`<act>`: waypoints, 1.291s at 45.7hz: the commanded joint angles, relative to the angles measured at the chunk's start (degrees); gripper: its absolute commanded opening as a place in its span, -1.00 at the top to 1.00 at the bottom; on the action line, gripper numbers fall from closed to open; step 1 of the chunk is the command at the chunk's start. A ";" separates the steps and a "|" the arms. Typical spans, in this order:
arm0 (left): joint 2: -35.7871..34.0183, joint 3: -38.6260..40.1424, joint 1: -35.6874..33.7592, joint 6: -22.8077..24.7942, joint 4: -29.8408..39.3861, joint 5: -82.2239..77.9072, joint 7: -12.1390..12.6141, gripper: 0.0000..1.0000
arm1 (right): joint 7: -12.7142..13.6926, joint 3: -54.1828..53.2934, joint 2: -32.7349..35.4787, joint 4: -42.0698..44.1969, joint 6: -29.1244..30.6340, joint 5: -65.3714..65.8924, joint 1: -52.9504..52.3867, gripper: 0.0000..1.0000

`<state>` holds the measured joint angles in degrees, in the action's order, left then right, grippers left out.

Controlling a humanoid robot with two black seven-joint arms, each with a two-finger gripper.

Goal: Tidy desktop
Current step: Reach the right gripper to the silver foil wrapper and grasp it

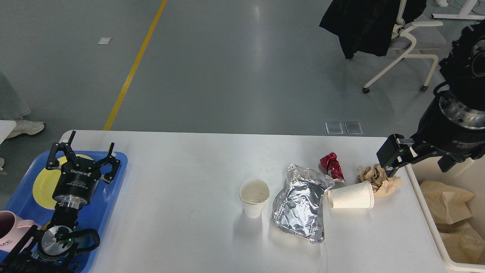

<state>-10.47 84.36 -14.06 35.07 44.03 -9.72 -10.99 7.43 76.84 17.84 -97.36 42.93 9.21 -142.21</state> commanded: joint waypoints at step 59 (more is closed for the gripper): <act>0.01 -0.07 0.00 0.09 0.09 -0.04 0.00 -0.93 | 0.39 -18.04 -14.42 38.82 -34.93 -3.41 65.48 0.35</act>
<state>-10.46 84.28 -14.06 35.16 44.12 -9.76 -10.99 7.82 59.96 3.31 -58.58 8.21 6.40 -77.69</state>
